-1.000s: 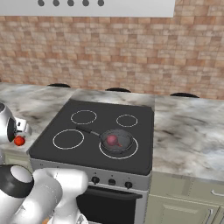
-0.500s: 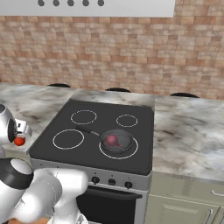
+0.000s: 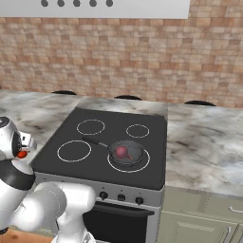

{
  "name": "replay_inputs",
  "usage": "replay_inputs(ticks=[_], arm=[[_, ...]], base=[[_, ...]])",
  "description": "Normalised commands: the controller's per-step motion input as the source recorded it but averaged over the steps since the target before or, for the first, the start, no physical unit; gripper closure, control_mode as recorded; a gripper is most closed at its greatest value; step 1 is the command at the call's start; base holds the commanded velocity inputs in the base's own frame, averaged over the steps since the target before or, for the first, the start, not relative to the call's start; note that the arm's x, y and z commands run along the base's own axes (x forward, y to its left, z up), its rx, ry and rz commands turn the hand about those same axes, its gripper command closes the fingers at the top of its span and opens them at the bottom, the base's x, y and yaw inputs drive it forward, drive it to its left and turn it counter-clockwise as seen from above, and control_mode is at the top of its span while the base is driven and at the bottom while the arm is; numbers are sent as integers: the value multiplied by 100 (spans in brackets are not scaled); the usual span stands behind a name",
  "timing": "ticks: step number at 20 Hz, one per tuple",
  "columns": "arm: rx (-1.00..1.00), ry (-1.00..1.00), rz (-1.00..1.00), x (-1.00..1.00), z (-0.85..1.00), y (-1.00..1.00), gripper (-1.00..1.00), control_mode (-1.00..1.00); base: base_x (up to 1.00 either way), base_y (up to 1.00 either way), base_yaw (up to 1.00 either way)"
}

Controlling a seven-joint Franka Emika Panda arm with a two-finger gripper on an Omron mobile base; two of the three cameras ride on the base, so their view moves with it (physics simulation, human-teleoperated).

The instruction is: Place the pan on the front right burner on the stove. Then place the tomato and the onion in the pan and turn on the front right burner.

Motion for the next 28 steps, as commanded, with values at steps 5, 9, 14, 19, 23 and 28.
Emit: replay_inputs(ticks=[5,9,14,19,23,28], arm=[[0,1,0,26,-16,17,-100,-100],[0,2,0,24,-14,16,-100,-100],[0,3,0,11,-9,16,-100,-100],[0,9,0,0,-14,23,-100,-100],[0,5,0,0,-20,14,-100,-100],[-2,0,0,0,-31,0,-100,-100]], base=[[0,0,0],[0,0,0],[0,0,0],[0,0,0],[0,0,0],[0,0,0]])
